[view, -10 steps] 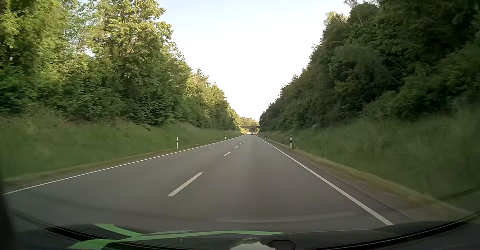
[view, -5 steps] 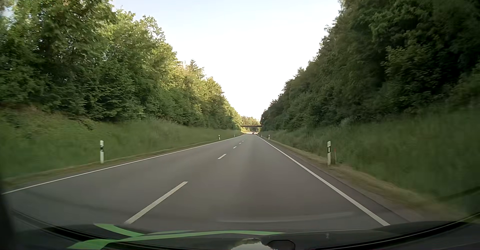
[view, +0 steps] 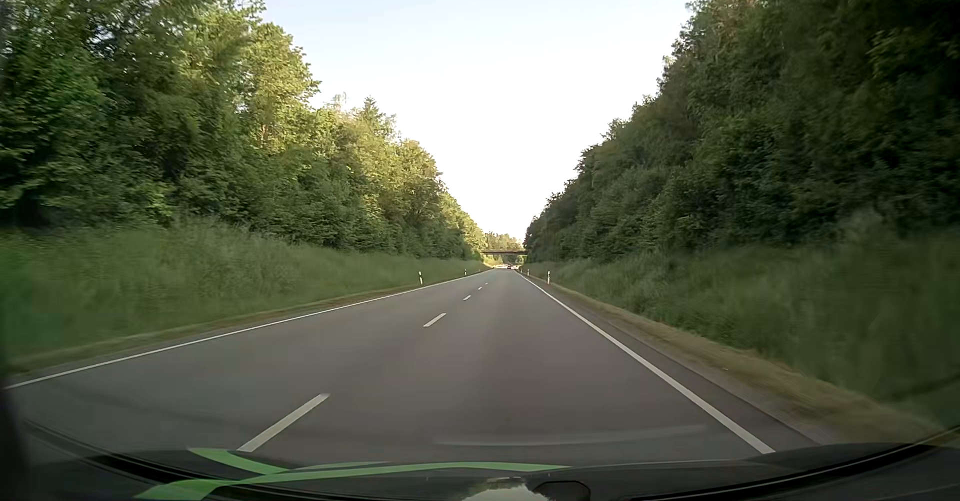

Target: Follow the waypoints while adhering to traffic rules and regulations

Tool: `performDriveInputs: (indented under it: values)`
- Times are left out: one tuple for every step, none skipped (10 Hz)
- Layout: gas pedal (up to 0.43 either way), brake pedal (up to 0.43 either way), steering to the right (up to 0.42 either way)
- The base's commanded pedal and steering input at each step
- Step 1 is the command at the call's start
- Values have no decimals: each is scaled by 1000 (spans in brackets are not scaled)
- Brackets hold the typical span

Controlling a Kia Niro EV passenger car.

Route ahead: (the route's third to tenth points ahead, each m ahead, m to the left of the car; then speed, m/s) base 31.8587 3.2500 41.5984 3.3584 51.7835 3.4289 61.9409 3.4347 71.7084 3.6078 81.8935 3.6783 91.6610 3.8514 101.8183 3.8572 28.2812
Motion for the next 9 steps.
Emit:
performDriveInputs:
  values:
    - [287, 0, -2]
    - [287, 0, -2]
    - [287, 0, -2]
    - [287, 0, -2]
    - [287, 0, -2]
    - [287, 0, -2]
    - [287, 0, -2]
    - [287, 0, -2]
    - [287, 0, -2]
